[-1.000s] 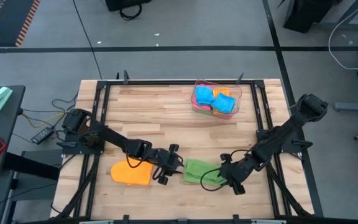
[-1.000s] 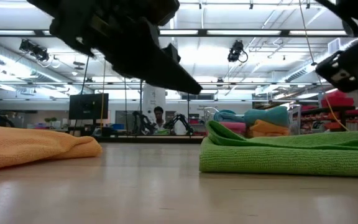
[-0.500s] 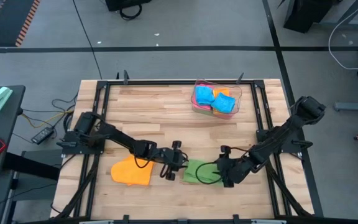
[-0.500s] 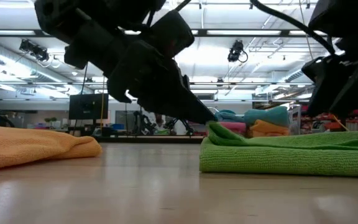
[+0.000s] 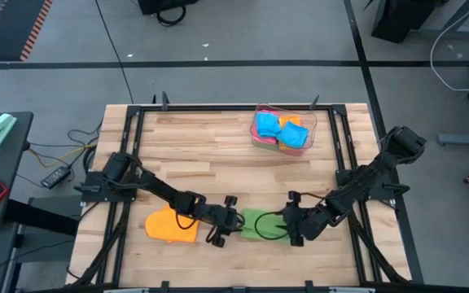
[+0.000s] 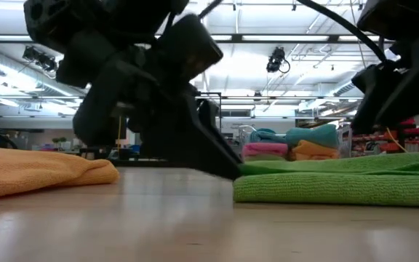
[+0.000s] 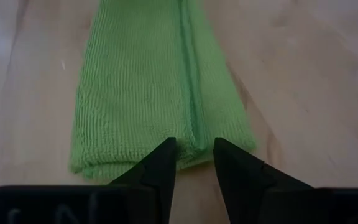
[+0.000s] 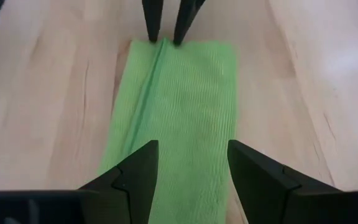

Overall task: Fold microfiber towels
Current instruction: Fold the green towel

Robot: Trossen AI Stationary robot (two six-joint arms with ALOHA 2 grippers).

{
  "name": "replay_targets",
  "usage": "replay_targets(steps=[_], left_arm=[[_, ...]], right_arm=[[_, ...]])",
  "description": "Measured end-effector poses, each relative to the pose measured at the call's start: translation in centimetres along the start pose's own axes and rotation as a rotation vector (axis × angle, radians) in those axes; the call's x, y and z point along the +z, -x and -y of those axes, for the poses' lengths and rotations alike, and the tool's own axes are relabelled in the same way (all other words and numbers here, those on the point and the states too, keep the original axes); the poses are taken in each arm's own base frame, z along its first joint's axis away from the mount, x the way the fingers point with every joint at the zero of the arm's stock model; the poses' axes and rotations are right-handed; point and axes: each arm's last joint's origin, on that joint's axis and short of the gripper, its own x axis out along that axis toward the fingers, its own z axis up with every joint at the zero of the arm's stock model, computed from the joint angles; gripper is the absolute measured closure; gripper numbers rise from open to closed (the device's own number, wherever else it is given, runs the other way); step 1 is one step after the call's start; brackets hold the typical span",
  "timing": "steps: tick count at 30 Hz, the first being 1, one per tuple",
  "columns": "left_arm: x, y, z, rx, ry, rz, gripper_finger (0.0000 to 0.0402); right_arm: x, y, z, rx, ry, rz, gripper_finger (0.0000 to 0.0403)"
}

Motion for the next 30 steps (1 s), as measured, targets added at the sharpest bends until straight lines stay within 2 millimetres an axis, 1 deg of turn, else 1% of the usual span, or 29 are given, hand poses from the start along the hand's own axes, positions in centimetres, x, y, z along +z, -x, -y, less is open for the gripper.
replay_targets(steps=[5,10,13,16,21,26,30], left_arm=[[-0.4,-0.3,0.2,-0.006,0.032,-0.010,0.0284],[0.1,-0.2,1.2,-0.063,0.024,0.041,0.0287],[0.3,-0.1,2.0,-0.099,0.014,0.054,0.0291],[0.3,0.1,2.7,-0.117,-0.003,0.056,0.0291],[0.5,0.3,3.7,-0.138,-0.066,0.070,0.0290],[1.4,1.1,4.2,-0.134,-0.151,0.108,0.0296],[2.0,1.8,4.1,-0.001,-0.278,0.097,0.0293]], right_arm=[[0.7,-0.1,0.1,-0.025,-0.087,0.073,0.0202],[1.2,-0.5,0.0,-0.038,-0.145,0.138,0.0202],[1.0,-1.0,-0.2,-0.040,-0.169,0.142,0.0202],[0.4,-1.8,-0.4,-0.053,-0.181,0.118,0.0202],[-0.6,-3.1,-0.9,-0.026,-0.204,0.078,0.0202],[-1.1,-3.2,-1.6,-0.001,-0.189,0.072,0.0202],[-0.8,-2.5,-1.9,0.022,-0.191,0.089,0.0202]])
